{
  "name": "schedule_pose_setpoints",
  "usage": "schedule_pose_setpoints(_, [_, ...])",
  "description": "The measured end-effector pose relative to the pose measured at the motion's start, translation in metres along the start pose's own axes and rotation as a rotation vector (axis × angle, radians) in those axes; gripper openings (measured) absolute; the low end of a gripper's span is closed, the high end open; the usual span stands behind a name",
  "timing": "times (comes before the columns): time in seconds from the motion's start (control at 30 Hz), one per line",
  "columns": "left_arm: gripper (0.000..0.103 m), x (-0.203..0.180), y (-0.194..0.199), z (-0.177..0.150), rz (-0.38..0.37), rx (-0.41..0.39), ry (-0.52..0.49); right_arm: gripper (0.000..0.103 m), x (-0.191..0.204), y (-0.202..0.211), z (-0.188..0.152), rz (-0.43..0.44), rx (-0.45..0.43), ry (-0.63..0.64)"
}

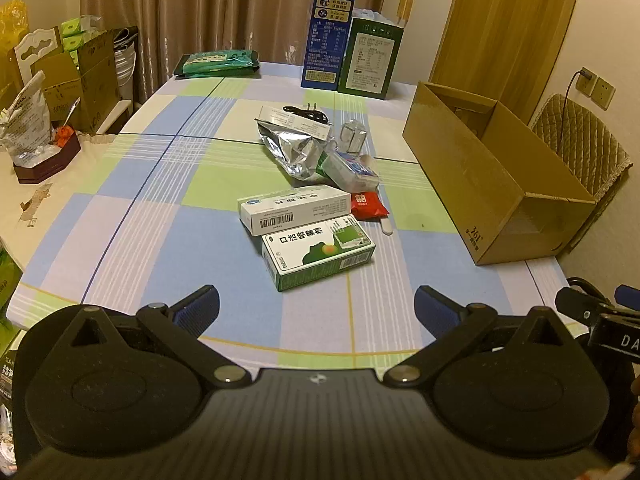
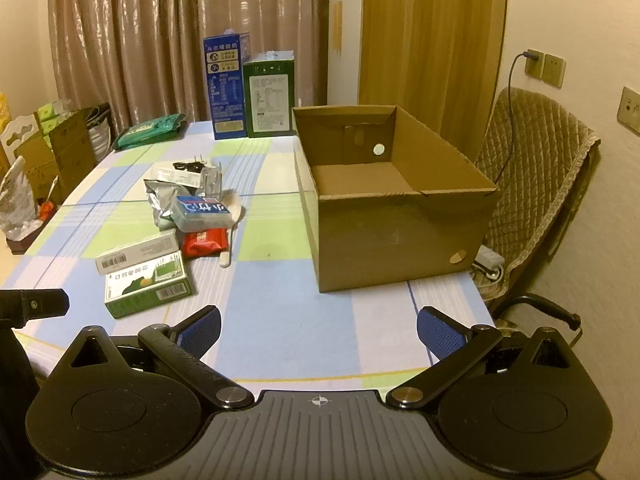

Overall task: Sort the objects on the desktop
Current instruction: 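Move both tools toward the medicine boxes on the table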

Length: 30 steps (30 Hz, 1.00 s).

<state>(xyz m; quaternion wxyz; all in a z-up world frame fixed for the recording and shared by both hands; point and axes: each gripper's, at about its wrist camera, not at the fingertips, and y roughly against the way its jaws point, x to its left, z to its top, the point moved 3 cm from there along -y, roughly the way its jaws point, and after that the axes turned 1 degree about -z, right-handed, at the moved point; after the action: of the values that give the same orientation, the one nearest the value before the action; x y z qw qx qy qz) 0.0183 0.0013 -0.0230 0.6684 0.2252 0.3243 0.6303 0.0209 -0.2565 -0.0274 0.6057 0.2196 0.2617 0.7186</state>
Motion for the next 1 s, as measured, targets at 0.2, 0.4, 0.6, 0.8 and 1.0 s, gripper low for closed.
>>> schedule_pose_setpoints(0.2, [0.102, 0.000, 0.000, 0.000, -0.001, 0.002, 0.003, 0.101, 0.001, -0.001, 0.000, 0.001, 0.002, 0.002])
schedule_pose_setpoints(0.4, [0.102, 0.001, 0.000, 0.000, -0.003, 0.002, 0.003, 0.101, 0.001, -0.002, -0.001, 0.004, 0.003, 0.009])
schedule_pose_setpoints(0.6, [0.102, 0.002, 0.000, 0.001, -0.023, 0.001, -0.006, 0.101, 0.005, -0.003, 0.000, 0.012, 0.000, 0.031])
schedule_pose_setpoints(0.8, [0.102, 0.009, -0.001, 0.005, -0.025, 0.005, -0.020, 0.101, 0.011, -0.009, 0.004, 0.032, -0.006, 0.056])
schedule_pose_setpoints(1.0, [0.102, 0.019, -0.007, 0.019, -0.025, 0.011, -0.079, 0.101, 0.020, -0.017, 0.012, 0.064, -0.026, 0.095])
